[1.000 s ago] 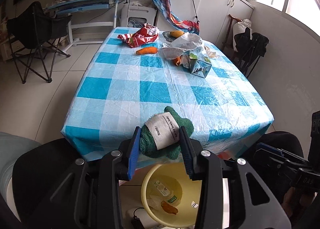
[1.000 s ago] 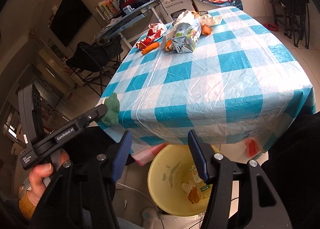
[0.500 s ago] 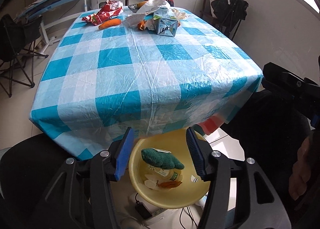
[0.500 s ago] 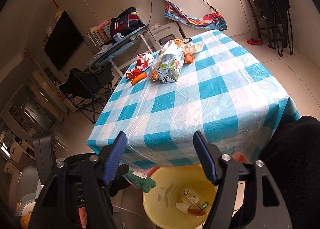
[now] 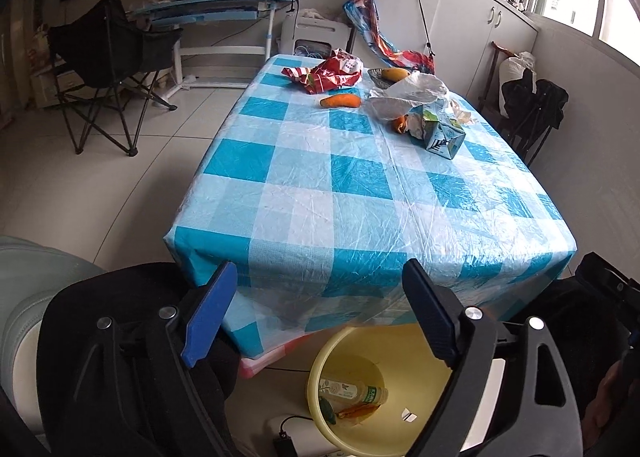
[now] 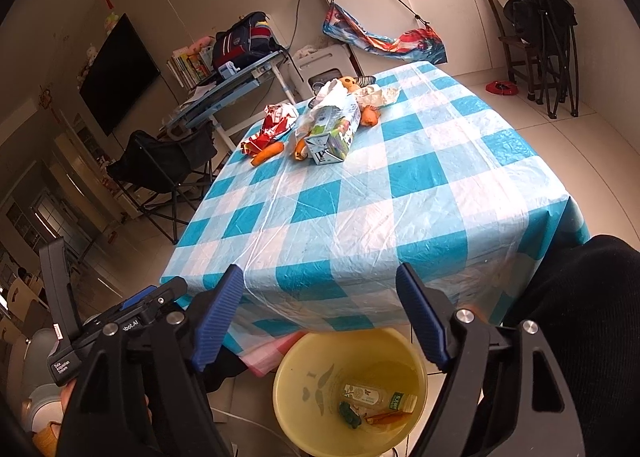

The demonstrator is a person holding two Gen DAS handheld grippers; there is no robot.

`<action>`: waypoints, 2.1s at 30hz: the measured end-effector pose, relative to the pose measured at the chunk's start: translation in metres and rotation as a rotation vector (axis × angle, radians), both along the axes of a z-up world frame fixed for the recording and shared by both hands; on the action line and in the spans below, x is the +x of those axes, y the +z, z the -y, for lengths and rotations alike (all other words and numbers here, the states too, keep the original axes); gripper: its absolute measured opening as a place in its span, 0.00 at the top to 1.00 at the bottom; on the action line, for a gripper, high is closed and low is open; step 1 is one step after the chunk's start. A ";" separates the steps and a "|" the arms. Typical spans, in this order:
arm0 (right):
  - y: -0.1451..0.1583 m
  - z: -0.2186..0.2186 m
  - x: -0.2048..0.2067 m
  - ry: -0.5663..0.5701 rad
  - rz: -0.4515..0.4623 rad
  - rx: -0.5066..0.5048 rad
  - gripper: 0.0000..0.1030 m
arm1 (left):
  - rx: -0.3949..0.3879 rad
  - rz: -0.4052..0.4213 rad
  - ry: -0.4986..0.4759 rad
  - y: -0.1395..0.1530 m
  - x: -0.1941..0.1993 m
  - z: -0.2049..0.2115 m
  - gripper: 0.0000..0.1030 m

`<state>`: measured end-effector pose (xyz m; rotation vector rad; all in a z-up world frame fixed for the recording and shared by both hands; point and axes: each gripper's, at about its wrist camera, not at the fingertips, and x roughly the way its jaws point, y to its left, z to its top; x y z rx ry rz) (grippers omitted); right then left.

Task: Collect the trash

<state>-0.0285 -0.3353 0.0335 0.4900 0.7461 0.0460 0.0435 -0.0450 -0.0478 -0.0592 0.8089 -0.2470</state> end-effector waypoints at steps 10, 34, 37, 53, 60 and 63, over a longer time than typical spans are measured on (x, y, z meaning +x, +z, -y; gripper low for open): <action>0.000 0.000 0.000 -0.001 0.001 0.000 0.25 | 0.005 0.038 0.050 0.004 -0.001 -0.008 0.17; 0.001 -0.001 0.002 0.005 0.008 -0.028 0.25 | 0.019 0.065 0.070 0.005 0.000 -0.009 0.16; 0.001 -0.002 0.003 0.006 0.008 -0.031 0.25 | 0.022 0.061 0.070 0.003 0.002 -0.010 0.16; -0.002 0.002 0.013 0.018 0.001 -0.054 0.25 | 0.042 0.056 0.069 -0.006 0.015 -0.006 0.16; -0.005 0.004 0.017 0.024 -0.002 -0.058 0.24 | 0.048 0.043 0.066 -0.010 0.021 -0.001 0.16; -0.005 0.003 0.017 0.023 -0.003 -0.059 0.24 | 0.049 0.039 0.065 -0.012 0.022 0.000 0.16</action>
